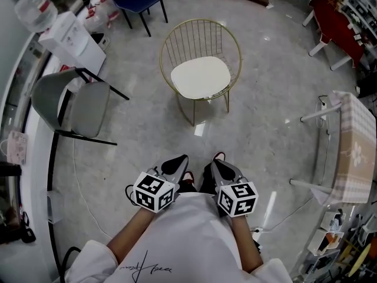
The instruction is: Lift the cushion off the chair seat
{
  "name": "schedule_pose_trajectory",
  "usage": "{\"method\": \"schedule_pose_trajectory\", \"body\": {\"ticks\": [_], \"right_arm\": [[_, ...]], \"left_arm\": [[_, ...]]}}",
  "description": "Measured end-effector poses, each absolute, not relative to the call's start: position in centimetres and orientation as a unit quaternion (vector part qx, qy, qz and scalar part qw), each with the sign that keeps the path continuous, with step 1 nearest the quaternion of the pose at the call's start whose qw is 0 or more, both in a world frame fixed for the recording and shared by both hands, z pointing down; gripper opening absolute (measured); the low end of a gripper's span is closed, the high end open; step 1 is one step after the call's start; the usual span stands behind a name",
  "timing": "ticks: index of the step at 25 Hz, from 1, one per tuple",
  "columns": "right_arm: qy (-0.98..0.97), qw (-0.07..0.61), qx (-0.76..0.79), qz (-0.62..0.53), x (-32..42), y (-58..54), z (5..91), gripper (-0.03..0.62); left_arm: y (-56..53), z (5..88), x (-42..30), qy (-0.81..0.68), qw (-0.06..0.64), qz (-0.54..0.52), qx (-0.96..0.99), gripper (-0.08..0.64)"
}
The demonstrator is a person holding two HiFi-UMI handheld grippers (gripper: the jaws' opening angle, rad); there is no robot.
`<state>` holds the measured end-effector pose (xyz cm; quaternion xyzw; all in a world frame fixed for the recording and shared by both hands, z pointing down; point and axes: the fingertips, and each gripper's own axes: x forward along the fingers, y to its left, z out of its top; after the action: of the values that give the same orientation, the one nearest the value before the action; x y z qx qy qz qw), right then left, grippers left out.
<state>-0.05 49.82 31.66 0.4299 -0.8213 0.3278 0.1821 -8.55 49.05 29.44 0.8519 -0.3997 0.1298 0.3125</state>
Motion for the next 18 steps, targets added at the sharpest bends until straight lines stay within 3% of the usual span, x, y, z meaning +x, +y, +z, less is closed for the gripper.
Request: {"method": "schedule_pose_trajectory", "body": {"ticks": [18], "right_arm": [[-0.822,0.193,0.418,0.335,8.1,37.3,32.9,0.006]], "left_arm": [[35.4,31.2,-1.2,-0.421,0.322,0.135,0.837,0.005]]}}
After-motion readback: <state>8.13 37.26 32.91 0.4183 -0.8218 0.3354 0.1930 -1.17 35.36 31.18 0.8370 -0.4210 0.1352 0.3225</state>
